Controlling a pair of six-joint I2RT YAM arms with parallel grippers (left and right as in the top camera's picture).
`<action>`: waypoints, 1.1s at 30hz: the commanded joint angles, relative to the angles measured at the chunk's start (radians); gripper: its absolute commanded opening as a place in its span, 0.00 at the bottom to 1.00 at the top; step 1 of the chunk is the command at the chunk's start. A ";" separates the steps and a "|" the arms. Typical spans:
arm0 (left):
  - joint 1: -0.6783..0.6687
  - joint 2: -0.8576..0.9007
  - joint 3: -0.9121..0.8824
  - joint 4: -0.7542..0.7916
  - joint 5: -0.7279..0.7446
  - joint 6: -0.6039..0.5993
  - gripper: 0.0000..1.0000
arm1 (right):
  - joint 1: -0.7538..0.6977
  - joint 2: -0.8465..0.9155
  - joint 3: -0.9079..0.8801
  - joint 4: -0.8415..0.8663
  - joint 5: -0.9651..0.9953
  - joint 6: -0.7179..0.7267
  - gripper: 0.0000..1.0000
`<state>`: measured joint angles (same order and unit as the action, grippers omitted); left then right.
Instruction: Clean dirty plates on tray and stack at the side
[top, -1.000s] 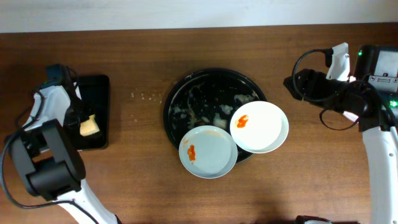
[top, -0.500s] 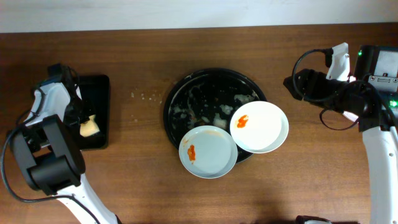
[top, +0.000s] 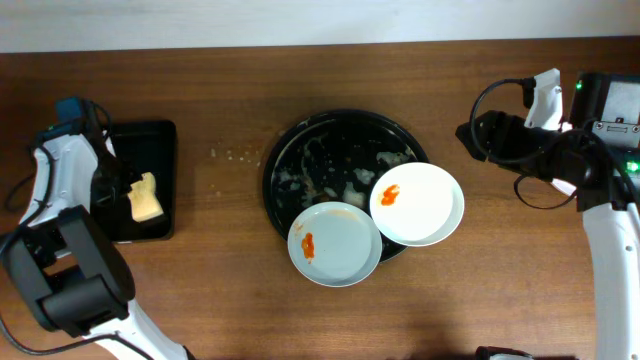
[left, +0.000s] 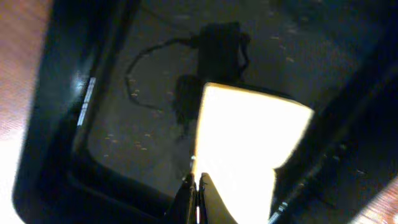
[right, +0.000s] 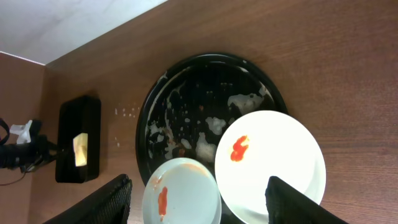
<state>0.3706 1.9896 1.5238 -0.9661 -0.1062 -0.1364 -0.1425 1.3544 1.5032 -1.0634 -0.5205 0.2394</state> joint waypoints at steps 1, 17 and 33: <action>0.017 -0.009 -0.060 0.058 -0.021 -0.030 0.02 | 0.006 0.000 0.004 0.002 0.010 0.004 0.70; 0.010 -0.008 -0.330 0.374 0.061 0.007 0.02 | 0.006 0.000 0.004 0.004 0.009 0.005 0.70; 0.009 -0.152 -0.139 0.153 0.111 0.006 0.03 | 0.006 0.000 0.004 0.005 0.009 0.005 0.70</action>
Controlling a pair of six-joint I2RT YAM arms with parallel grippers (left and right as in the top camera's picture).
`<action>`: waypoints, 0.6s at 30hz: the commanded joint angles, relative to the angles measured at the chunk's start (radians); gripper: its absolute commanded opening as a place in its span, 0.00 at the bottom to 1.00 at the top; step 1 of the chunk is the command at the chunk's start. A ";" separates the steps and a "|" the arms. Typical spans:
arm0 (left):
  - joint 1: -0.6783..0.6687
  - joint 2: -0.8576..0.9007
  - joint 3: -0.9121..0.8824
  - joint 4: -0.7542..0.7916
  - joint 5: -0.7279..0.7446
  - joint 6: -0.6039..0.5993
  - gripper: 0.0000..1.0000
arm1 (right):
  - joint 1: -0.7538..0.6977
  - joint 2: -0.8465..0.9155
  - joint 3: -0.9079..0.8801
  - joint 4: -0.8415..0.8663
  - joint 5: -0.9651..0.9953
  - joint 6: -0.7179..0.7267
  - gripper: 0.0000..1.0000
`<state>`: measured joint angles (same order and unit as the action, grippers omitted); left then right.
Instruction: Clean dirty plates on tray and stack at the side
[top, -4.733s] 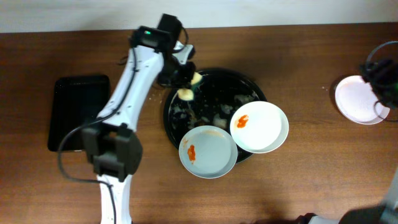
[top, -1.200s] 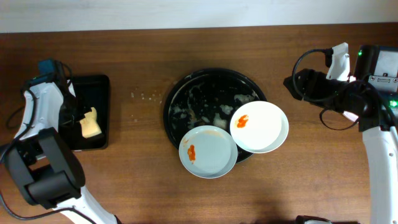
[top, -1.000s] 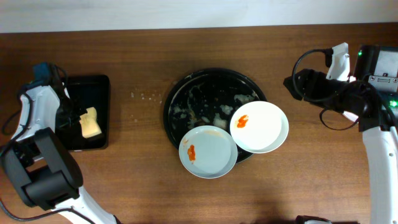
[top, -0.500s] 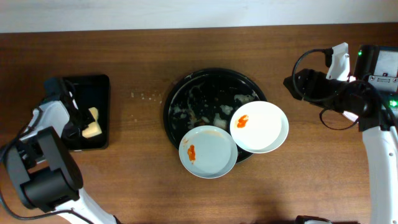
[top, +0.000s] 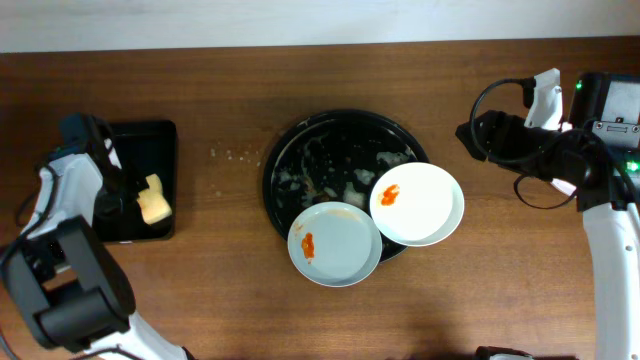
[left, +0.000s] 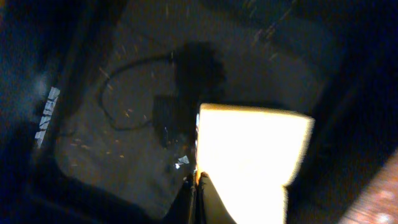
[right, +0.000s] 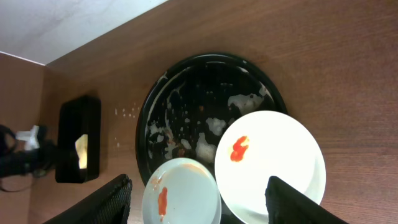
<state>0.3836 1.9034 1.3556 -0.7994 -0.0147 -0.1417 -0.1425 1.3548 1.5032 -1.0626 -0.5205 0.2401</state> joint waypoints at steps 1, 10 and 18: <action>-0.004 -0.066 0.029 -0.024 0.020 0.012 0.04 | 0.006 0.000 0.004 0.004 0.009 0.004 0.70; -0.027 -0.056 -0.141 0.115 0.037 -0.008 0.01 | 0.006 0.000 0.004 0.004 0.009 0.004 0.70; -0.027 0.025 -0.255 0.282 0.014 -0.007 0.00 | 0.006 0.000 0.004 0.003 0.009 0.004 0.70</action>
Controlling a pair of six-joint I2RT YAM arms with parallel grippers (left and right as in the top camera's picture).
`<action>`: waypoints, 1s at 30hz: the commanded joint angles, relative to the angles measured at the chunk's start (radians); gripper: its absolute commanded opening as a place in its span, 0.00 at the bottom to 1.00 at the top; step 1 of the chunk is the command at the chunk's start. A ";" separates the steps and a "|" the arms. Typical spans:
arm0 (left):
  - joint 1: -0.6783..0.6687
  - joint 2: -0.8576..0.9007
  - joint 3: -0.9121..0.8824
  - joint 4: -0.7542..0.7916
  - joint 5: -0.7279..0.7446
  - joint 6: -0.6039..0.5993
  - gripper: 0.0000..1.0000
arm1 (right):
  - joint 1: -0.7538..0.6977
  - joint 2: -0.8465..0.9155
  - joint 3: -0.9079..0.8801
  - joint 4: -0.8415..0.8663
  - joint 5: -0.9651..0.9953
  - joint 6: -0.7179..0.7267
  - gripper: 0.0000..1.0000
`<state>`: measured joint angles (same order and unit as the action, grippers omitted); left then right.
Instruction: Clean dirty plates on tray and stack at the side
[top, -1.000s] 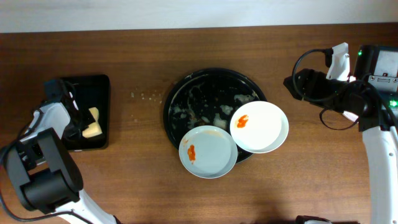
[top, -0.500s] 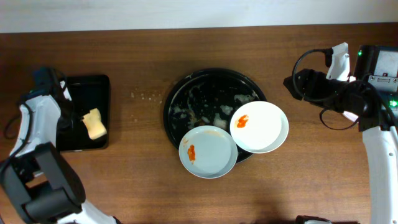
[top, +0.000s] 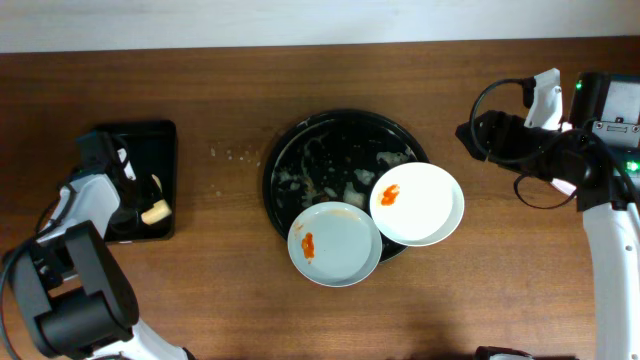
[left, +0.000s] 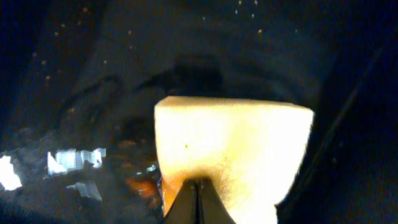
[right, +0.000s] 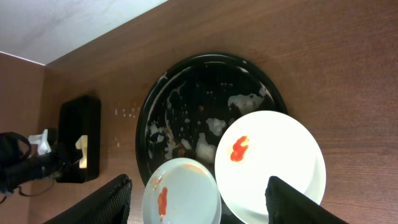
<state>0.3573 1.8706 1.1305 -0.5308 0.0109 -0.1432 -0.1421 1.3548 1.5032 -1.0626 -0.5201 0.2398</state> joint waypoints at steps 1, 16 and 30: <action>-0.001 0.064 -0.030 0.018 -0.014 -0.005 0.00 | 0.005 0.000 0.004 0.003 0.008 0.005 0.70; -0.001 0.145 -0.030 0.032 -0.063 -0.010 0.00 | 0.005 0.000 0.004 0.003 0.008 0.004 0.70; -0.006 0.043 0.296 -0.319 -0.006 -0.009 0.46 | 0.005 0.000 0.004 0.003 0.008 0.004 0.70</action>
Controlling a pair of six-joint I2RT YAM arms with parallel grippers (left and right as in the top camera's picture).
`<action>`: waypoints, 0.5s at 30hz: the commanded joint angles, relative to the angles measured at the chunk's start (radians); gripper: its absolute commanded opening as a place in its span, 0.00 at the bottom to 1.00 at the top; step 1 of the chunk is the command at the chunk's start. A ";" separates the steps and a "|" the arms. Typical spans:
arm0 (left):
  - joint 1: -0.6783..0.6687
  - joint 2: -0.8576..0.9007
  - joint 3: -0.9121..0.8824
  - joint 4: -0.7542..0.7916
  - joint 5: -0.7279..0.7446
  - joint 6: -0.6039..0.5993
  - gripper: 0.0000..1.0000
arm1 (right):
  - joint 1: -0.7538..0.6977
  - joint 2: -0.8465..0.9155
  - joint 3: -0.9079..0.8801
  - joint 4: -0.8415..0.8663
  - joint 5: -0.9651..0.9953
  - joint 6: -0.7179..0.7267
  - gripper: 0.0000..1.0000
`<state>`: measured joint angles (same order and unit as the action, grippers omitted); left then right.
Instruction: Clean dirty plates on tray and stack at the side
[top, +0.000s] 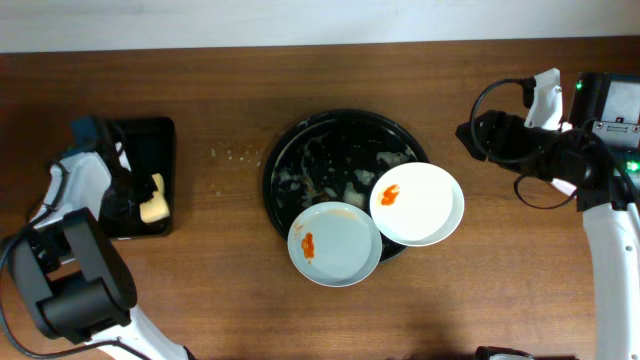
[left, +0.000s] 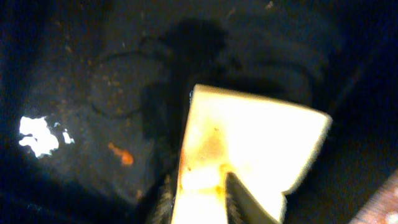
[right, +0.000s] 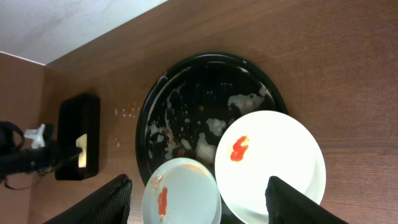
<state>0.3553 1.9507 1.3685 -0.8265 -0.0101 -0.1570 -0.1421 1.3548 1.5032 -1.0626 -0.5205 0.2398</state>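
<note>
Two dirty plates lie at the front of the round black tray (top: 300, 150): a white plate (top: 425, 210) with a red smear and a light blue plate (top: 340, 250) with a red streak, overlapping the tray's rim. The tray floor carries whitish residue. At the far left, my left gripper (left: 199, 198) is shut on a yellow sponge (left: 255, 137), also seen as the sponge (top: 153, 198), inside a small black rectangular tray (top: 150, 135). The sponge has an orange stain. My right gripper (right: 199, 202) is open, high over the plates, holding nothing.
Small crumbs (top: 235, 153) speckle the wood between the two trays. The right arm's body and cable (top: 530, 140) sit at the table's back right. Bare brown table (top: 220, 290) runs along the front.
My left gripper, still shut on the sponge, has shifted a little toward the far side of the small tray, and more of the wet tray floor shows beneath it. Plates and right arm are unchanged.
The left gripper held the sponge in the small black tray at every moment: first mid-tray, then slightly right, then close down at the front end against the wet floor, and now back mid-tray. The right gripper stayed open above the untouched plates.
</note>
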 joint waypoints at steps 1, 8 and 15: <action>-0.004 -0.043 0.058 -0.024 0.014 0.005 0.55 | 0.005 0.000 0.004 0.003 0.009 0.004 0.70; -0.008 -0.036 0.003 0.012 0.015 0.005 0.55 | 0.005 0.000 0.004 0.003 0.009 0.004 0.70; -0.047 -0.034 -0.073 0.050 0.014 0.005 0.45 | 0.005 0.000 0.004 0.003 0.008 0.004 0.70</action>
<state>0.3378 1.9316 1.3342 -0.7834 -0.0071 -0.1535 -0.1421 1.3548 1.5032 -1.0626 -0.5205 0.2398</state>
